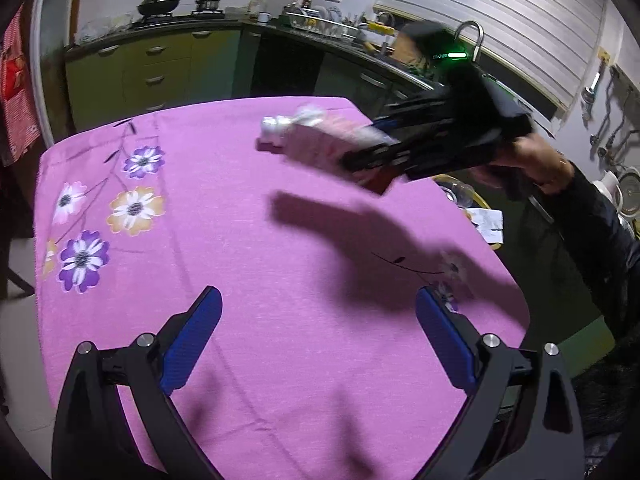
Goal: Collect trash
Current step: 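Reach the right tool to the white milk carton and grasp it, then carry the milk carton over the bin and open the right tool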
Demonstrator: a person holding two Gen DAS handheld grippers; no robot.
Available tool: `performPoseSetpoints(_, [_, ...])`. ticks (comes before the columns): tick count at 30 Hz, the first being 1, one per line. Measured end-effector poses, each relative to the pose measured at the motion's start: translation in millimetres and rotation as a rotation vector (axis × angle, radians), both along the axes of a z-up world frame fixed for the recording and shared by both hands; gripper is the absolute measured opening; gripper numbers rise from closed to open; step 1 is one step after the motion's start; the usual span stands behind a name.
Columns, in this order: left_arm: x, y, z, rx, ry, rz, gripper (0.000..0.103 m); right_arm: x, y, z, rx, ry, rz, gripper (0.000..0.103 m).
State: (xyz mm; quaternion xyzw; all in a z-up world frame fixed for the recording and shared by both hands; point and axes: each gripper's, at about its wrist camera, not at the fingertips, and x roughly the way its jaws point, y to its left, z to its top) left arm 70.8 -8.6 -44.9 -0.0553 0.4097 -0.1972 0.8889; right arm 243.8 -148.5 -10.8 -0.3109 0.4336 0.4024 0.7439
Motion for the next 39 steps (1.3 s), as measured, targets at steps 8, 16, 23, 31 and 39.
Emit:
performPoseSetpoints(8, [9.2,-40.1,-2.0,-0.021,0.009,-0.107,0.093,-20.6,-202.7,24.5,0.032,-0.043,-0.533,0.037])
performPoseSetpoints(16, [9.3,-83.3,1.0,0.036,0.004,-0.191,0.093,-26.2,-332.3,-17.3,0.064,0.003,-0.887,0.037])
performPoseSetpoints(23, [14.2,-91.8,4.9,0.091,-0.001,-0.194,0.095,-24.2,-359.9,-59.5,0.083,0.014,-0.992,0.041])
performPoseSetpoints(31, [41.2,-79.4,-0.3,0.102,0.027,-0.113,0.096,-67.8,-358.3,-22.2,0.289,-0.110,-1.037,0.047])
performPoseSetpoints(39, [96.0,-70.3,11.1,0.116,-0.002,0.023,0.096,-93.2,-327.8,2.9,0.365,-0.123,-0.956,0.051])
